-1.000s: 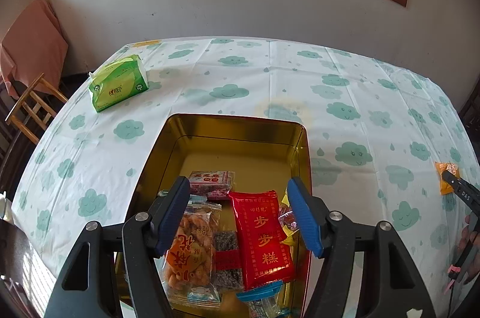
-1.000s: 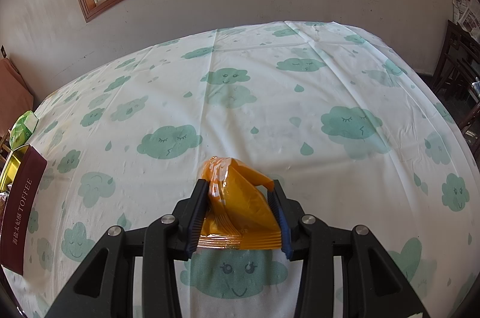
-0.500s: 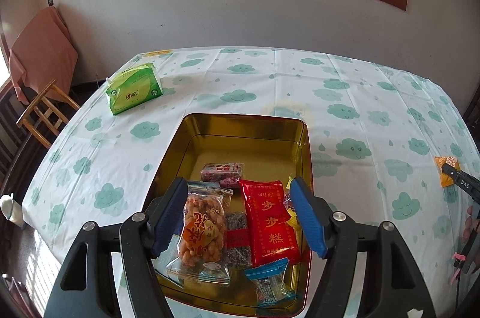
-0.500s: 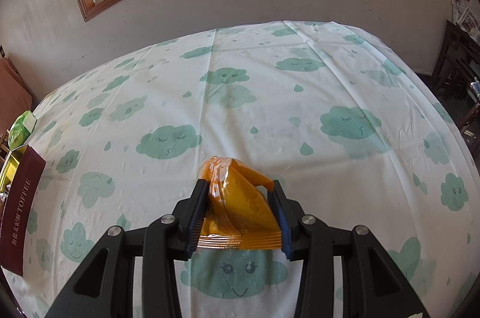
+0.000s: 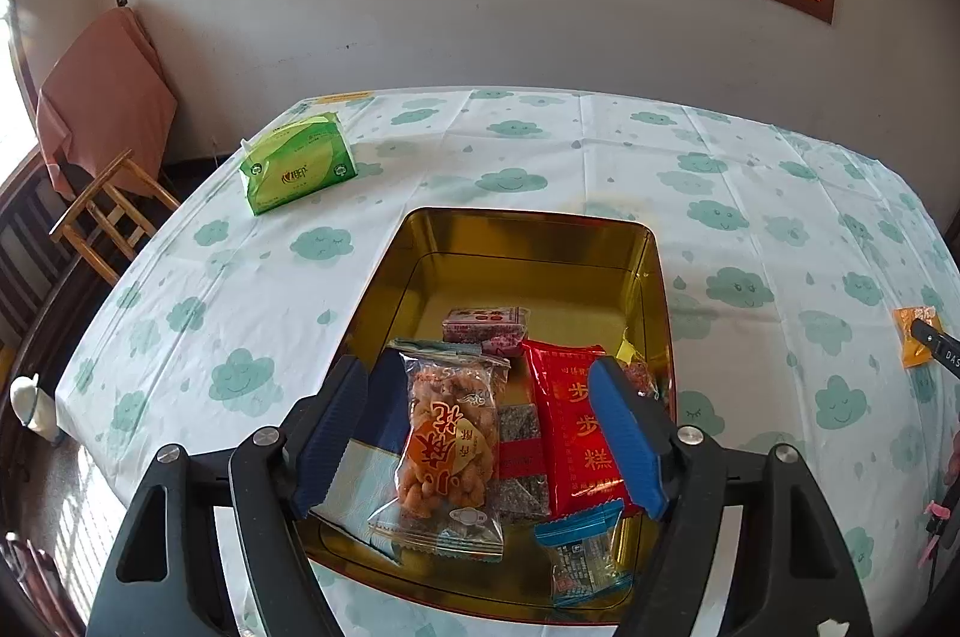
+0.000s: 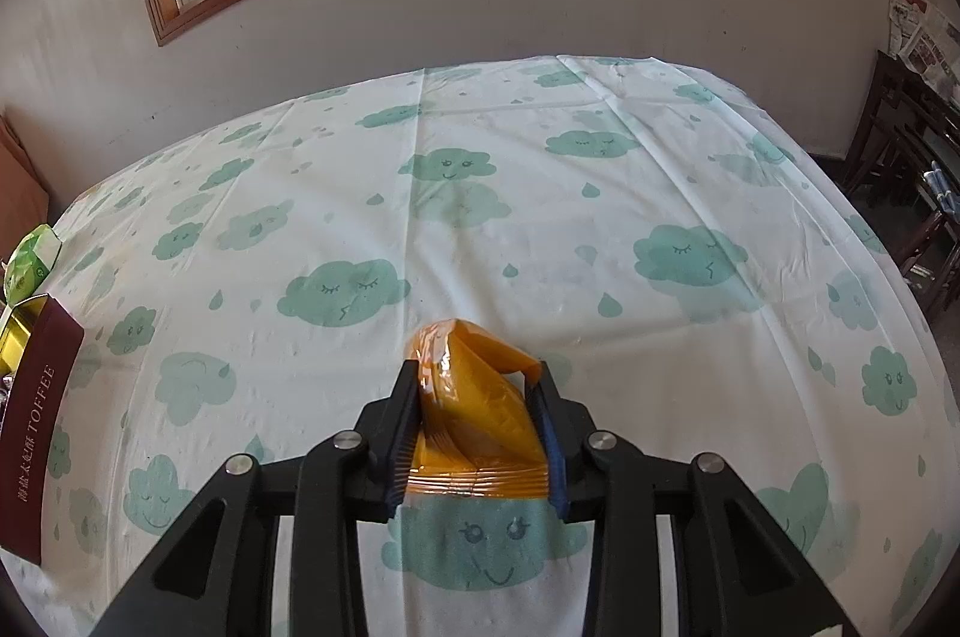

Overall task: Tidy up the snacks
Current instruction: 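Carry the orange triangular bag over the gold tin with the right gripper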

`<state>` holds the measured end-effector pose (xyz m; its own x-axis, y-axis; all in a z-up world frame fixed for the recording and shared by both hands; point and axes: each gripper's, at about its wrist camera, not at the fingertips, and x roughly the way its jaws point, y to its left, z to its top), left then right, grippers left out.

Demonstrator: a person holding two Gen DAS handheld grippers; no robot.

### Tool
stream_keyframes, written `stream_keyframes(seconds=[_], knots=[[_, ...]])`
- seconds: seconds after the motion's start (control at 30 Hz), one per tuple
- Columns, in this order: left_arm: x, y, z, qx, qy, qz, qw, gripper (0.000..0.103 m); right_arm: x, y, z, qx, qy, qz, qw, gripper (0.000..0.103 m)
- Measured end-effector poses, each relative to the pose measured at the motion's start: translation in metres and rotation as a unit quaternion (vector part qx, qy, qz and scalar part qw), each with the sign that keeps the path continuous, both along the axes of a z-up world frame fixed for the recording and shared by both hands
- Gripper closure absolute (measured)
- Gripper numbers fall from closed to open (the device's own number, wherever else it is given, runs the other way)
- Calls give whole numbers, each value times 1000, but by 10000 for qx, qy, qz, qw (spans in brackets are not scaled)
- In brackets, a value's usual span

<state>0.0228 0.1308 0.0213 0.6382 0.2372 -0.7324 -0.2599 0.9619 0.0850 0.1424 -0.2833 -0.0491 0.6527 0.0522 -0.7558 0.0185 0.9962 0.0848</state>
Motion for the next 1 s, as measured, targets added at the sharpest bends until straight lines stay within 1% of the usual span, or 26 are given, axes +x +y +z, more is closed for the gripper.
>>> stream_keyframes(seconds=[0.13, 0.3, 0.53, 0.63, 0.8, 1.0], knots=[[-2, 4, -3, -79, 16, 22, 10000, 29, -1, 7, 7, -75, -38, 39, 10000, 72], [-7, 9, -3, -109, -5, 63, 9999, 29, -7, 15, 16, 1, -95, 97, 9999, 73], [-13, 18, -1, -186, -67, 153, 9997, 29, -18, 35, 29, 80, -144, 342, 9993, 74], [-15, 23, -2, -200, -69, 203, 9996, 27, -21, 46, 31, 125, -129, 448, 9988, 74], [-21, 36, -3, -149, -49, 293, 9994, 26, -28, 77, 36, 222, -134, 807, 9964, 74], [-30, 53, -4, -54, -32, 463, 9989, 24, -35, 135, 50, 381, -277, 1454, 9882, 74]])
